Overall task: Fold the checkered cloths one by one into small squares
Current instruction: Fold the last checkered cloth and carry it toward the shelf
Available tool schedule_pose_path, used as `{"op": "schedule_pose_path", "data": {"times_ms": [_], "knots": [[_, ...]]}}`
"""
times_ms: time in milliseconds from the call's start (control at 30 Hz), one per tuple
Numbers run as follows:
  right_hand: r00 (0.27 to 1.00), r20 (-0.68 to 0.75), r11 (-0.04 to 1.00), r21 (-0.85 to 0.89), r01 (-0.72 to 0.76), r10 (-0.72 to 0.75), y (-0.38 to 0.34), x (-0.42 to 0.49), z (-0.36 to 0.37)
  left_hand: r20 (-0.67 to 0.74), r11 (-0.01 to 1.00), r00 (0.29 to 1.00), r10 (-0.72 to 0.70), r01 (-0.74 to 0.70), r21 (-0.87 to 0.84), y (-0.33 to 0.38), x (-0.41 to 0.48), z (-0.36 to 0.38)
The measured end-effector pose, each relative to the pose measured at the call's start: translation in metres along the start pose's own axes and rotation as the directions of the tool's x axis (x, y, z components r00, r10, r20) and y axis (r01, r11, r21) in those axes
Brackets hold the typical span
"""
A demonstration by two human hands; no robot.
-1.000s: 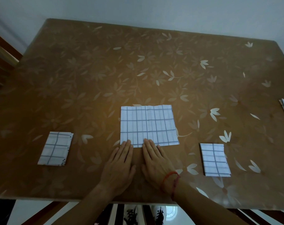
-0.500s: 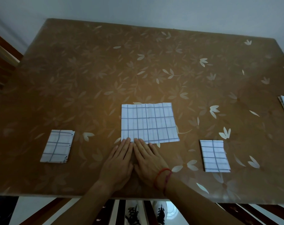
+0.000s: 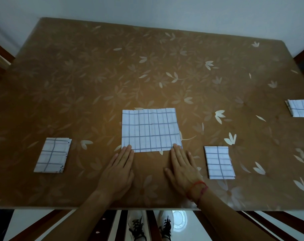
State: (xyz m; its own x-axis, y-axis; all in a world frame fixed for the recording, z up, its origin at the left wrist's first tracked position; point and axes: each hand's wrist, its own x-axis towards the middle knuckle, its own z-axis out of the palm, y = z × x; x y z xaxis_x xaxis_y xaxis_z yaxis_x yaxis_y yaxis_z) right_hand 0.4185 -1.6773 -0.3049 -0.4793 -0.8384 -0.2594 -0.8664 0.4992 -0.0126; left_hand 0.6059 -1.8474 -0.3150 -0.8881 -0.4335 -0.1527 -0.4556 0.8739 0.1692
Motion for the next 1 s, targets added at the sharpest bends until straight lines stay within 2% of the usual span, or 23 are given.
{"op": "schedule_pose_path", "data": {"times_ms": [200, 367, 533, 600, 733, 833, 900, 1000], "knots": [[1.0, -0.01, 1.0, -0.003, -0.015, 0.014, -0.001, 0.0, 0.002, 0.02, 1.0, 1.0, -0.003, 0.003, -0.014, -0.001, -0.001, -0.001], [0.999, -0.045, 0.993, 0.121, 0.007, -0.002, 0.0, 0.0, 0.002, -0.024, 0.986, 0.998, -0.055, 0.051, -0.157, -0.002, 0.0, -0.005], [0.98, -0.19, 0.968, 0.248, -0.017, 0.066, 0.002, 0.01, -0.01, -0.12, 0.954, 0.98, -0.156, 0.118, -0.274, 0.012, 0.024, -0.021], [0.972, -0.221, 0.972, 0.235, -0.024, 0.078, 0.002, 0.014, -0.014, -0.146, 0.967, 0.984, -0.101, 0.063, -0.248, 0.023, 0.037, -0.022], [0.981, -0.163, 0.963, 0.264, -0.06, 0.106, 0.007, 0.02, -0.018, -0.139, 0.982, 0.99, -0.012, -0.015, -0.191, 0.047, 0.059, -0.016], [0.971, -0.196, 0.912, 0.408, -0.048, 0.139, 0.013, 0.034, -0.03, -0.106, 0.988, 0.994, -0.031, 0.014, -0.157, 0.05, 0.066, -0.012], [0.955, -0.169, 0.855, 0.502, -0.131, 0.245, 0.016, 0.05, -0.044, -0.1, 0.989, 0.994, -0.034, 0.019, -0.145, 0.048, 0.067, -0.012], [0.912, 0.049, 0.688, 0.64, -0.342, 0.408, 0.026, 0.078, -0.054, -0.092, 0.988, 0.995, -0.039, 0.025, -0.151, 0.048, 0.065, -0.012]]}}
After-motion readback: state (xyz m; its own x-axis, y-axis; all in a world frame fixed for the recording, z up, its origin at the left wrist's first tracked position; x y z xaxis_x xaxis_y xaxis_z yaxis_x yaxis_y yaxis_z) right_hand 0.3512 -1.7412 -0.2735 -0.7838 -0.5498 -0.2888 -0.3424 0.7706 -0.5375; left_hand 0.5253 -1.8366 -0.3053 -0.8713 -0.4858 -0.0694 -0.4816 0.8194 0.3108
